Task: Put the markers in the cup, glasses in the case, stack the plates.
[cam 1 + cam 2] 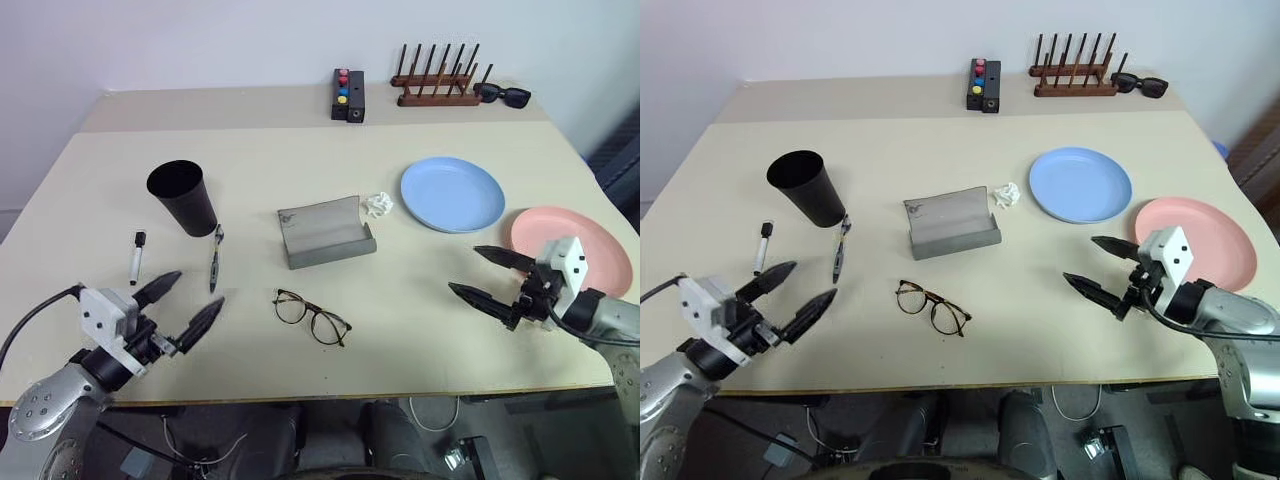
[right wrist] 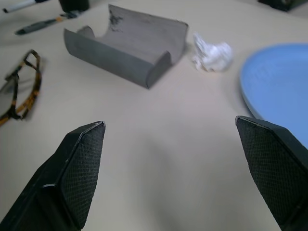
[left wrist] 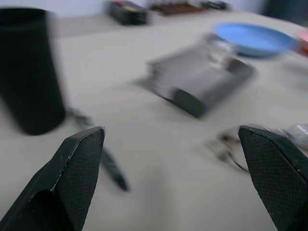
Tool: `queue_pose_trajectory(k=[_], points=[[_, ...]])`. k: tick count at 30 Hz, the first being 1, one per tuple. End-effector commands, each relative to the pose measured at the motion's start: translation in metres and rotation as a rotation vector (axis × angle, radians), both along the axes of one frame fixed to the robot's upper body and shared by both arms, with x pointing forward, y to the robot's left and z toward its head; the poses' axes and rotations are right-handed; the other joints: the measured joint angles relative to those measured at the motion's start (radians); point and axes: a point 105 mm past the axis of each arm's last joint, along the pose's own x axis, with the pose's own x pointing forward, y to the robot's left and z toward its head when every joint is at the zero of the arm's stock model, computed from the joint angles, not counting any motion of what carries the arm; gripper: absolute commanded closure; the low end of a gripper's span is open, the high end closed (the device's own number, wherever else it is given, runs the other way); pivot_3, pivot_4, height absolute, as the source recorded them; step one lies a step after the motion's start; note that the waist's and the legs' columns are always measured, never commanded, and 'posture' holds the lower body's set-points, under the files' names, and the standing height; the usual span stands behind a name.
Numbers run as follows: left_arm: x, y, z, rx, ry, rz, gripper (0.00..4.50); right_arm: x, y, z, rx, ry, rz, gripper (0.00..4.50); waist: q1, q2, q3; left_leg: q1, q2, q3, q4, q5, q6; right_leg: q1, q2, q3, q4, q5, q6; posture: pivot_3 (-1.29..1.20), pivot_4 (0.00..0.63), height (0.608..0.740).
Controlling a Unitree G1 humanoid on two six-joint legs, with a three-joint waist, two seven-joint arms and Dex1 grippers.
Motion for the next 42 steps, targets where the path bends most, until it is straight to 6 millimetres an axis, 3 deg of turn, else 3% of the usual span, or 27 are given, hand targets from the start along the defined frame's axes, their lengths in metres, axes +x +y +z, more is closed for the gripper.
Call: queue_pose_trajectory(k=[1, 7, 11, 15, 22, 32, 37, 42], points=[[0.009, 0.017, 0.016, -0.002, 0.009, 0.246, 0.00, 0.008, 0.001, 0.009, -0.011, -0.029, 0.024, 0.08, 0.001, 0.000, 0.000, 0.000, 0.000, 0.000, 0.000, 0.000, 0.000, 0.000, 0.000, 0.000, 0.000, 0.000, 0.000, 0.00, 0.150, 0.740], [0.021, 0.002, 0.020, -0.030, 0.123, 0.289, 0.00, 0.015, 0.010, 0.018, -0.002, -0.043, 0.096, 0.08, 0.000, -0.001, 0.000, 0.000, -0.001, 0.000, 0.000, 0.000, -0.001, -0.001, 0.001, -0.001, 0.001, 0.000, 0.001, 0.00, 0.150, 0.740], [0.027, -0.004, 0.010, 0.012, 0.251, 0.269, 0.00, 0.009, 0.018, 0.021, -0.002, -0.044, 0.186, 0.08, -0.001, -0.001, 0.000, 0.000, -0.001, 0.000, 0.000, 0.001, -0.001, -0.001, 0.001, -0.001, 0.002, 0.000, 0.001, 0.00, 0.150, 0.740], [0.039, -0.012, -0.002, -0.005, 0.326, 0.260, 0.00, 0.009, 0.032, 0.041, 0.101, -0.176, 0.271, 0.08, -0.002, -0.001, 0.000, 0.000, -0.001, 0.000, 0.000, 0.001, -0.002, -0.001, 0.002, -0.001, 0.002, 0.000, 0.001, 0.00, 0.150, 0.740], [0.050, -0.019, -0.015, -0.034, 0.356, 0.273, 0.00, 0.015, 0.057, 0.065, 0.222, -0.242, 0.360, 0.08, -0.002, -0.001, 0.000, 0.000, -0.001, 0.000, -0.001, 0.004, -0.007, -0.002, 0.002, 0.000, 0.002, 0.001, 0.000, 0.00, 0.150, 0.740], [0.067, -0.018, -0.011, -0.054, 0.361, 0.330, 0.00, 0.021, 0.065, 0.061, 0.178, -0.233, 0.409, 0.08, -0.002, -0.001, 0.000, 0.000, -0.001, -0.001, -0.001, 0.004, -0.007, -0.003, 0.001, -0.001, 0.002, 0.001, 0.000, 0.00, 0.150, 0.740], [0.075, -0.019, -0.012, -0.067, 0.369, 0.360, 0.00, 0.013, 0.072, 0.043, 0.130, -0.194, 0.464, 0.08, -0.002, -0.001, 0.000, -0.001, -0.002, 0.000, -0.001, 0.005, -0.008, -0.003, 0.001, 0.000, 0.002, 0.001, 0.000, 0.00, 0.150, 0.740], [0.078, -0.021, -0.010, -0.066, 0.372, 0.349, 0.00, 0.007, 0.067, 0.025, 0.066, -0.148, 0.502, 0.08, -0.001, -0.001, 0.000, -0.001, -0.002, 0.000, -0.001, 0.005, -0.009, -0.003, 0.001, -0.001, 0.002, 0.001, 0.000, 0.00, 0.150, 0.740]])
